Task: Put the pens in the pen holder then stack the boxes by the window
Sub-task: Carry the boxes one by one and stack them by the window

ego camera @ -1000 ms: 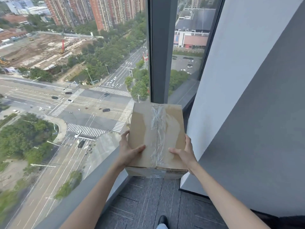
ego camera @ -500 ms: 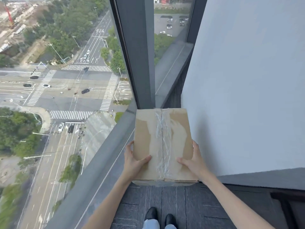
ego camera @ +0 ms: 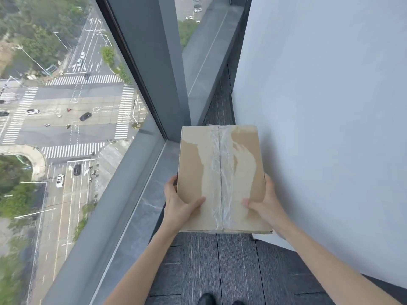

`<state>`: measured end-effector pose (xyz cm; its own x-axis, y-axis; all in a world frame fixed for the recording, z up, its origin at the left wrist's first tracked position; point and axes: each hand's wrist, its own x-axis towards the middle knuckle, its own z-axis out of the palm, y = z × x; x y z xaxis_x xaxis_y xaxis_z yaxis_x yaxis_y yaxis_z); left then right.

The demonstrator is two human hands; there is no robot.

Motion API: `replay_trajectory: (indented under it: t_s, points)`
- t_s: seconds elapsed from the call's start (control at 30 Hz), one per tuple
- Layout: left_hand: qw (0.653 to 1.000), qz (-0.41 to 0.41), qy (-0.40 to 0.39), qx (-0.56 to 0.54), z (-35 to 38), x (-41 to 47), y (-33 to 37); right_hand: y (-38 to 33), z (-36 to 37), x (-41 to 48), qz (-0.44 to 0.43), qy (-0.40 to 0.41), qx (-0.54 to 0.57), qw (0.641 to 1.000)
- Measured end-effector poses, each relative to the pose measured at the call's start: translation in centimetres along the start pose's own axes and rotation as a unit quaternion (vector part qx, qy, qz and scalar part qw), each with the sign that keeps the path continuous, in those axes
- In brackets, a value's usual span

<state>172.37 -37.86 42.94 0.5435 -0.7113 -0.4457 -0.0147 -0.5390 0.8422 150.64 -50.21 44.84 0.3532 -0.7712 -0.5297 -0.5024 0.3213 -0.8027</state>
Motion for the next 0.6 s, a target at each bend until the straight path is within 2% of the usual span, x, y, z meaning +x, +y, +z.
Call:
replay_trajectory:
  t_s: [0.23, 0.6]
  points:
    - [1.0, -0.006, 0.009, -0.001, 2.3, 3.6, -2.4, 2.9, 0.2, 4.5, -0.024, -0.017, -0.011, 1.0]
    - [0.999, -0.013, -0.039, -0.014, 5.1, 5.8, -4.4, 5.5, -0.7, 6.3, -0.029, 0.003, -0.033, 0.999]
